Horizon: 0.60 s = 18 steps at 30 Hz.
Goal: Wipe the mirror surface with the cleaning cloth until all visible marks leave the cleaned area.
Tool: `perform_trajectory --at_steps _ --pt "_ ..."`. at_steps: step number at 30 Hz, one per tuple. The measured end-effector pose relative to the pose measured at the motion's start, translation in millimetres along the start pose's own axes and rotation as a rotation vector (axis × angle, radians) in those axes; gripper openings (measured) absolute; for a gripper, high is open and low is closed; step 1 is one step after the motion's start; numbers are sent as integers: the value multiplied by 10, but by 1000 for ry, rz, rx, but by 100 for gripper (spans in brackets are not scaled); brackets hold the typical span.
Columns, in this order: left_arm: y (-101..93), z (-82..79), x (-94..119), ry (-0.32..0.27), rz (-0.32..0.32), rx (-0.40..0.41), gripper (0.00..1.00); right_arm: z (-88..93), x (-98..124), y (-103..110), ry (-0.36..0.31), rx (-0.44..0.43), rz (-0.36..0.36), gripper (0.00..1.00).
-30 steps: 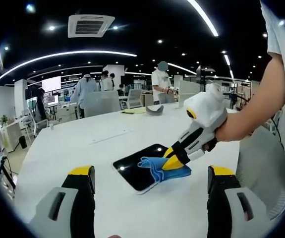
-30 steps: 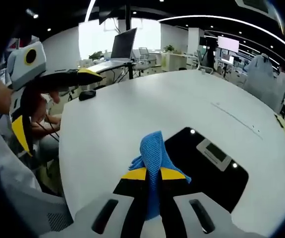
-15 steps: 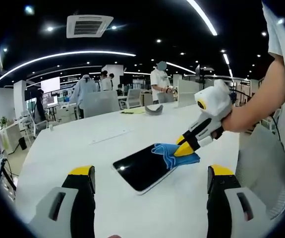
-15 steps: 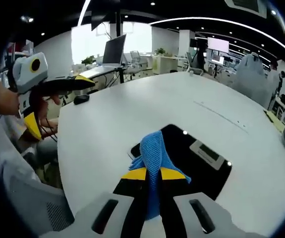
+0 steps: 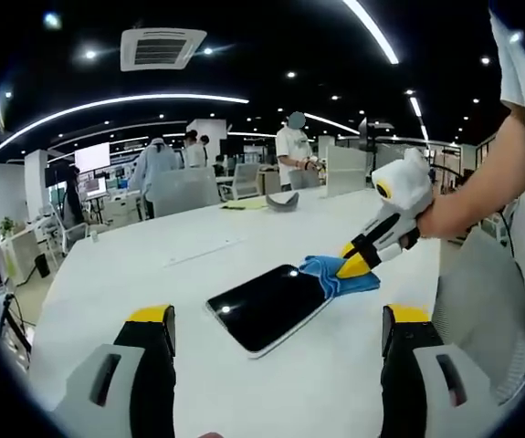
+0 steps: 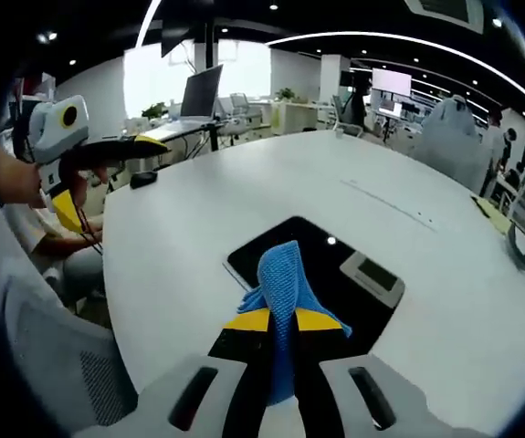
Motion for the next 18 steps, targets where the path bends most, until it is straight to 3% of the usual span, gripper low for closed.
perform_trajectory --at_steps 18 --pt "-96 -62 -21 9 -2 -21 95 239 427 -244 3 -22 47 3"
Point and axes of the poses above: the point that each gripper's makers call its tool centre point, and the gripper's own axes: x roughly backward along the fingers, y roughly to its left, z roughly out of its underside, the point moved 4 cm from there along x, roughly backward along the fingers, and after that the axes turned 13 degrees about z, right-handed, at the moved point
